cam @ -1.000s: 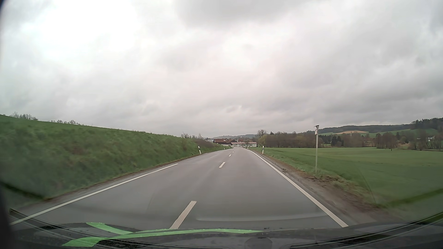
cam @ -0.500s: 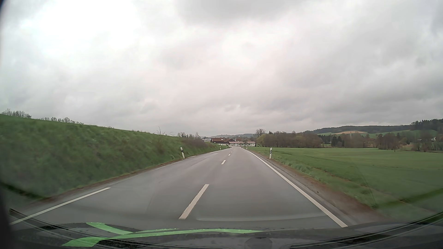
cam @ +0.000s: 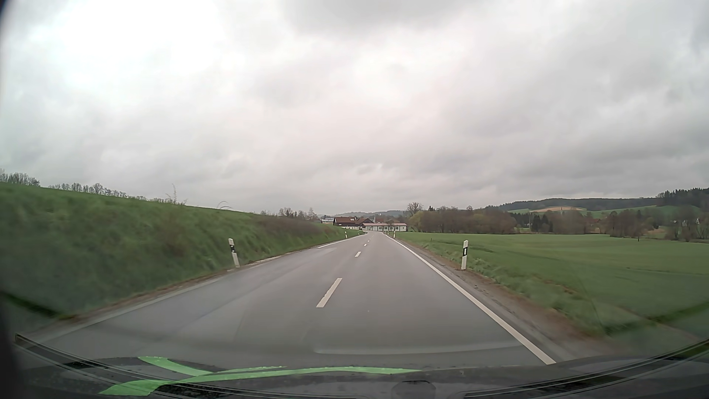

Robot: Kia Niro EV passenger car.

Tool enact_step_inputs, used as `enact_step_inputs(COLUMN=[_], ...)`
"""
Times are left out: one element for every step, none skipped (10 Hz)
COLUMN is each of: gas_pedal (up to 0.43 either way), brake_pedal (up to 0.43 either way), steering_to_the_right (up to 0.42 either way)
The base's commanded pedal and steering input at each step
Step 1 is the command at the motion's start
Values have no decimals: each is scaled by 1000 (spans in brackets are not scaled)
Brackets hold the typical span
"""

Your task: Follow the waypoints while adhering to traffic rules and regulations

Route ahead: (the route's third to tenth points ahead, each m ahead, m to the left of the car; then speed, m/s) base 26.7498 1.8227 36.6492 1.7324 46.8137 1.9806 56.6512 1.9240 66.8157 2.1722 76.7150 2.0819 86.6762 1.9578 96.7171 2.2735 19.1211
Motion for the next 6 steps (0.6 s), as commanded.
enact_step_inputs(gas_pedal=[67,67,67,67,67,87], brake_pedal=[0,0,0,0,0,0], steering_to_the_right=[3,3,3,2,2,1])
